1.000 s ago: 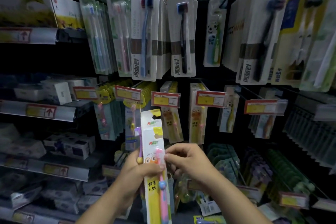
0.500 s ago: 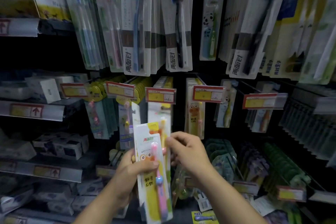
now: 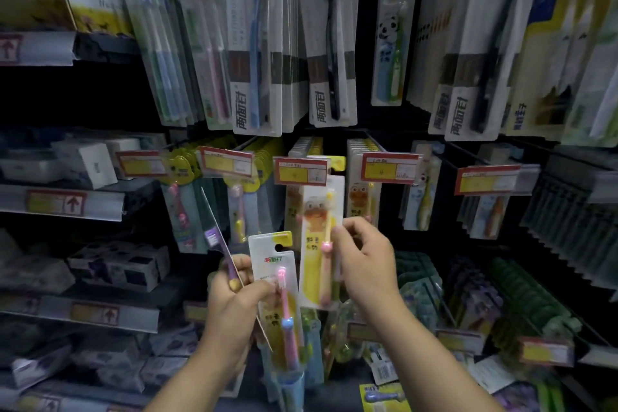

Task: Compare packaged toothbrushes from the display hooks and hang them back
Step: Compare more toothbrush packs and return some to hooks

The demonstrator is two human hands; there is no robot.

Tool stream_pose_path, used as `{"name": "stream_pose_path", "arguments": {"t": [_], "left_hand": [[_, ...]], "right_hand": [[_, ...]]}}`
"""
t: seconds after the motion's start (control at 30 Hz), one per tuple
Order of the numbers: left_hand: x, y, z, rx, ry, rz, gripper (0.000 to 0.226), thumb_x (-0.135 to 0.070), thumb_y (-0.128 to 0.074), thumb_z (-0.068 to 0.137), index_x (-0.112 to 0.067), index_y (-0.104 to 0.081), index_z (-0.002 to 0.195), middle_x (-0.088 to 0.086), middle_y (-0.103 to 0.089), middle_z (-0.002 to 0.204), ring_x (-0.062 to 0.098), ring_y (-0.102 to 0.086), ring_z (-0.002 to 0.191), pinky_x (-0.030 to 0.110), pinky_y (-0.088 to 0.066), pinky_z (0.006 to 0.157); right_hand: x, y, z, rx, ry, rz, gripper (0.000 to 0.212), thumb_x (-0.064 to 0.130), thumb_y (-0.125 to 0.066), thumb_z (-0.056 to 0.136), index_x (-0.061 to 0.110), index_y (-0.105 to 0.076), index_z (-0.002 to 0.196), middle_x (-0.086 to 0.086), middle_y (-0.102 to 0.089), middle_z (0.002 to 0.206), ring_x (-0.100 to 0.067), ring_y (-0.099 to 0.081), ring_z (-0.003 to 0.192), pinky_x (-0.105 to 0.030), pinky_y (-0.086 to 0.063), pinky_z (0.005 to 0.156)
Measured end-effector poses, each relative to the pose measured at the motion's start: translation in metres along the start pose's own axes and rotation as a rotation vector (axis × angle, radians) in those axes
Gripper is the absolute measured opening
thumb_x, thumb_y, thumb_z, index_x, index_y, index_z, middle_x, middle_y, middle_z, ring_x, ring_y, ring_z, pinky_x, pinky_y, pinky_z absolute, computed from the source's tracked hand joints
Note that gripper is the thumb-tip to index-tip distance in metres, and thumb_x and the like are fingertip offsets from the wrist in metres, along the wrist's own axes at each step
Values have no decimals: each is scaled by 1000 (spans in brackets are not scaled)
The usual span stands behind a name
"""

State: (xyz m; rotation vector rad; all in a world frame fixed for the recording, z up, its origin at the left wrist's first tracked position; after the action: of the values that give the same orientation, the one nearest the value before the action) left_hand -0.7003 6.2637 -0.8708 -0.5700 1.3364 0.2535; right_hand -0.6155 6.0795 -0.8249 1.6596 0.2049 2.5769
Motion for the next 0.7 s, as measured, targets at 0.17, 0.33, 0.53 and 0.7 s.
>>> {"name": "stream_pose_path", "arguments": {"t": [0.17,0.33,0.53,0.7], "left_hand": [[-4,1,1,36,-33,0,35,-4,-69,62,0,-62,96,14,-74,79,27,-70,67,36,-56,56],[-5,1,1,11,-47,3,34,-5,-65,59,-4,-61,92,9,-72,73,25,-67,64,34,-52,52],[-1,4,2,-13,-28,28,45,-10,-65,60,-5,-62,104,26,-69,85,29,-67,70,37,-56,58],[1,7,2,-49,-26,41,44,-23,-65,68,-17,-66,112,20,-67,93,24,-62,75,32,-54,64]], "right_hand": [[0,-1,6,109,24,-74,30,51,-52,91,26,-66,83,2,-69,86,-22,-66,84,-54,-57,77],[1,-11,-2,116,110,-132,20,21,-59,101,20,-67,82,2,-65,87,-11,-61,82,-38,-53,74],[-3,-19,1,75,37,-58,23,25,-57,102,27,-65,80,-2,-66,84,-19,-61,70,-41,-54,63],[4,-20,13,128,-6,-83,23,24,-56,102,18,-67,83,-3,-66,74,-19,-58,64,-44,-52,63]]}}
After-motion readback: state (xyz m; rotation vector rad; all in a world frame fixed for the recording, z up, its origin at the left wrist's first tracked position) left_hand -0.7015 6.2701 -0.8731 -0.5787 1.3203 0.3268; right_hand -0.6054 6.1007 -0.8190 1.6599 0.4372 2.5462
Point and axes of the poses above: each hand's wrist, its own z-axis towards the middle knuckle, its own y-axis out of the back of the hand, x = y × z, the point moved 6 cm from there along z, towards the middle knuckle
